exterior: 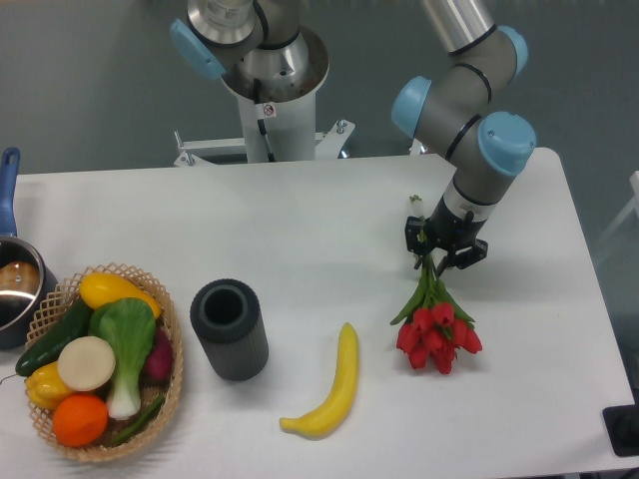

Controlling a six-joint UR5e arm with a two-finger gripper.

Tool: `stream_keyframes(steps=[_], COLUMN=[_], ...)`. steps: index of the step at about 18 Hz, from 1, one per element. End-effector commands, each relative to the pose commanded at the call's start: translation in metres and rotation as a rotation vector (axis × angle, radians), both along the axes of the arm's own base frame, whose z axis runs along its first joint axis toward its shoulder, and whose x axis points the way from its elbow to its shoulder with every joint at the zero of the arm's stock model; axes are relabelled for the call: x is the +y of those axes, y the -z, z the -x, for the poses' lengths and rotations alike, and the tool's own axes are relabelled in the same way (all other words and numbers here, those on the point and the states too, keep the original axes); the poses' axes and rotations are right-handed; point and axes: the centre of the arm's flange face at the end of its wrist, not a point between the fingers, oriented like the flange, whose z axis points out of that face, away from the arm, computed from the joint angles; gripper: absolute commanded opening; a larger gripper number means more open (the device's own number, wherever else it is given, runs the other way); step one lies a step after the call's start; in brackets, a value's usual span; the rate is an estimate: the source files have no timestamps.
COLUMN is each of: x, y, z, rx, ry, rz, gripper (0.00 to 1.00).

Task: Pick up the flowers from the table
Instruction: 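Lower the gripper onto the tulip stems and close it, then lift the gripped tulip bunch up off the table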

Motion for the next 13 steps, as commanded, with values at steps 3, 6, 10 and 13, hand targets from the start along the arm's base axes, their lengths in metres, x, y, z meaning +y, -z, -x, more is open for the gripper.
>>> stream_keyframes(steps=[3, 6, 10, 13], x=[0.0, -0.001, 0.001, 0.002], y=[-0.003, -0.017, -0.034, -0.082], z=[0.001, 0.002, 0.001, -0.005], rx=[0.004, 0.018, 0.032, 0.099], ry=[0.0, -0.001, -0.001, -0.032], rz=[-0.001, -0.004, -0.008, -0.06], gripper=[0.27, 0.27, 0.27, 0.27])
